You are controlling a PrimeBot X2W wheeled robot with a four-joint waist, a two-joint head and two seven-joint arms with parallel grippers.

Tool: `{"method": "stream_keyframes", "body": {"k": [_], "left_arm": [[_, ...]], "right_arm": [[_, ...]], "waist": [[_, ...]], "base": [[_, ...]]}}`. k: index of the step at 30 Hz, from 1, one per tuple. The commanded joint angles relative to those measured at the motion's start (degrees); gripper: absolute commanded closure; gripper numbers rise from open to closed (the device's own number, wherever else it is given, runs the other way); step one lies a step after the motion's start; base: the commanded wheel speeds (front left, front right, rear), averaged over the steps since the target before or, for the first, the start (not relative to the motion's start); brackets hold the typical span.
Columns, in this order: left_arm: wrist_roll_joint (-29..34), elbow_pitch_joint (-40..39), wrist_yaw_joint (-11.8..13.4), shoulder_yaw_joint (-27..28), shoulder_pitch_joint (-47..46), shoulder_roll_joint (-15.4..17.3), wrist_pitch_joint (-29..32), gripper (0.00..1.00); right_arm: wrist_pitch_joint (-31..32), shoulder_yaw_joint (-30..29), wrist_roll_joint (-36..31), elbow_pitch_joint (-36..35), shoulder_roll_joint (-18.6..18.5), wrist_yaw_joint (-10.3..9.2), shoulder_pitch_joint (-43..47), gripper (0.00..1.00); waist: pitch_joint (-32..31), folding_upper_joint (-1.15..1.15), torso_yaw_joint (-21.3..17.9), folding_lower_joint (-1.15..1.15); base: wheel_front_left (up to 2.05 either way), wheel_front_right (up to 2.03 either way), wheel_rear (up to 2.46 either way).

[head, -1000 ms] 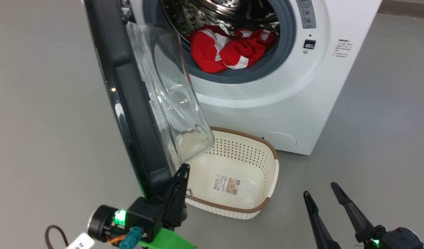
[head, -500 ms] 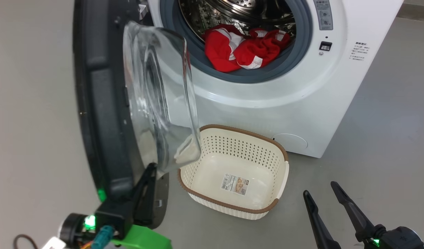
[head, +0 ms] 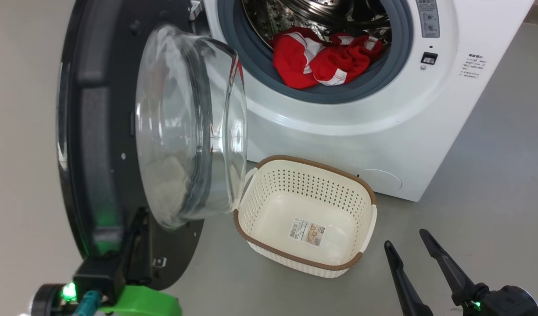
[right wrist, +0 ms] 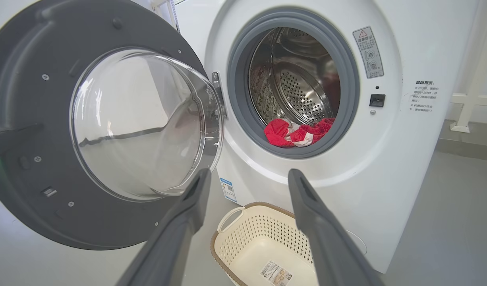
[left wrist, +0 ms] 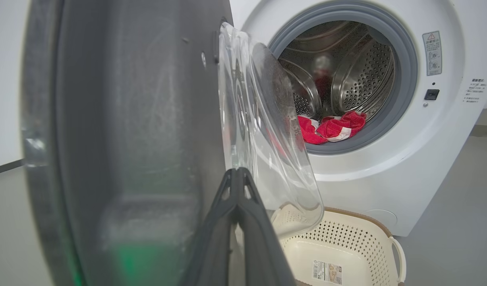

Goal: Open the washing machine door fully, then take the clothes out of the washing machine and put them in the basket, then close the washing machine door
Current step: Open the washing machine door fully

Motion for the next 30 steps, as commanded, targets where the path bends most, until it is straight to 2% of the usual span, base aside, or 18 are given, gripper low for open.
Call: {"method": "stream_keyframes", "body": {"k": [1, 15, 30], "left_arm": [[-0.6, -0.38, 1.19, 4.07, -0.58, 2.54, -0.89, 1.0], [-3.44, 2.64, 1.32, 9.59, 0.57, 4.05, -4.81, 1.0], [-6.71, 9.61, -0.65, 12.79, -2.72, 2.37, -8.88, 1.0]], "right_arm": [[0.22, 1.51, -0.84, -1.94, -0.43, 0.09, -1.16, 0.0], [1.42, 1.99, -1.73, -2.7, -0.43, 0.09, -1.21, 0.0], [3.5, 2.71, -3.19, -3.7, -0.43, 0.09, -1.45, 0.0]], "waist": [[-0.05, 0.0, 0.29, 0.0], [0.45, 0.0, 0.81, 0.0], [1.1, 0.0, 0.92, 0.0]], "base": [[0.0, 0.0, 0.0], [0.0, 0.0, 0.0], [0.0, 0.0, 0.0]]}}
